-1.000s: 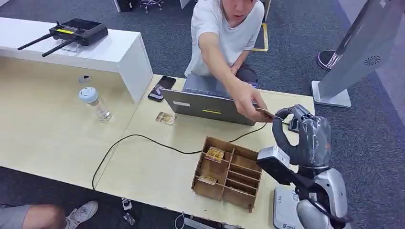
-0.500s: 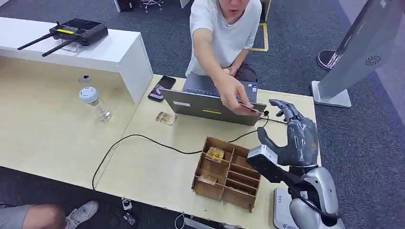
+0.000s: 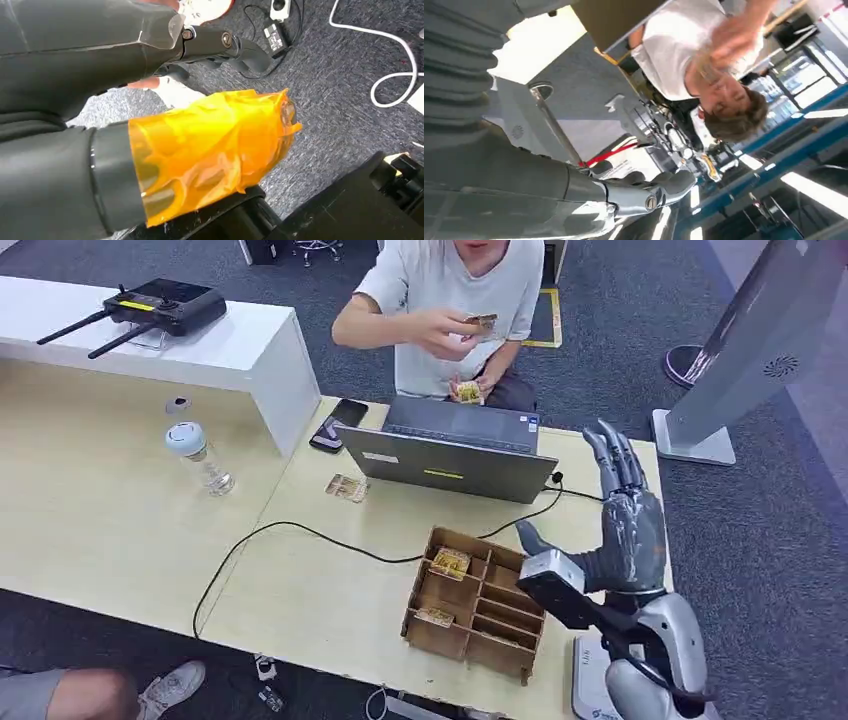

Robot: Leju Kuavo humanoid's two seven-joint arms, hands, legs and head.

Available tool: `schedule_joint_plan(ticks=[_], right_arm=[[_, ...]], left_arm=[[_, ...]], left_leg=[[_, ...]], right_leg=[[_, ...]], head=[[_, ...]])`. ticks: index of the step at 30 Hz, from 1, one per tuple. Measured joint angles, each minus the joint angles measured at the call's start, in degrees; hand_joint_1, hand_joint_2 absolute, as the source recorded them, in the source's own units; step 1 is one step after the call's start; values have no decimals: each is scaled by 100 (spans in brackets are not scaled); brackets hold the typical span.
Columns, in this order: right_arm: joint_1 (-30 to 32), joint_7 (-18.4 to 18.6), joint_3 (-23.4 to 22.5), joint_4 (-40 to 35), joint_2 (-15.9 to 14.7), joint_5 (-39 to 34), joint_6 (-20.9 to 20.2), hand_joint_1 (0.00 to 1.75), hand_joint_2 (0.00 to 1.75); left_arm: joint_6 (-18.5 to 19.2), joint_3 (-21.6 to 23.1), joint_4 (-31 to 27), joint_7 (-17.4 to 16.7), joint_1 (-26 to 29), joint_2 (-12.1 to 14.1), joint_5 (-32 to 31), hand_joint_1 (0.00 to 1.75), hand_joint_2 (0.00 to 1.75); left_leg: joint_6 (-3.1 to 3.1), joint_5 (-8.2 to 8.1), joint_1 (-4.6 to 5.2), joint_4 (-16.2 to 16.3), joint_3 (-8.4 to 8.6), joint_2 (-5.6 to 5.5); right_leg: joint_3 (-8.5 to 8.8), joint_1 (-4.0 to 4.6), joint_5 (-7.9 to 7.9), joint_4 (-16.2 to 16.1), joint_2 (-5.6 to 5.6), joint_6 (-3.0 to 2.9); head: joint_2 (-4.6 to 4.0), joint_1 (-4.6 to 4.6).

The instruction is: Pass the card to the sensor for recognition and then transmit it.

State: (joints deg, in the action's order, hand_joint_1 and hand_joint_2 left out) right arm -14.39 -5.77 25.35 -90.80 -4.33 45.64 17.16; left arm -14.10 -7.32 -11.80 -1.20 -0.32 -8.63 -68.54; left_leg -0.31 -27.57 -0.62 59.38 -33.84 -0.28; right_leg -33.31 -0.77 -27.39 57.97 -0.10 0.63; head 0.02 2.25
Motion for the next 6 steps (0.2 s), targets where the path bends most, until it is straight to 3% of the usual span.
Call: schedule_joint_plan(ticks=[6], right_arm=[[271,-246,2,-373,0,-262,76,0,0]], left_arm=[[-28,-20,0,0,3,0,68,0,0]], left_leg=[[0,-1,0,0,0,1]], right_leg=[[-1,0,0,0,1,0]], head=[[0,0]])
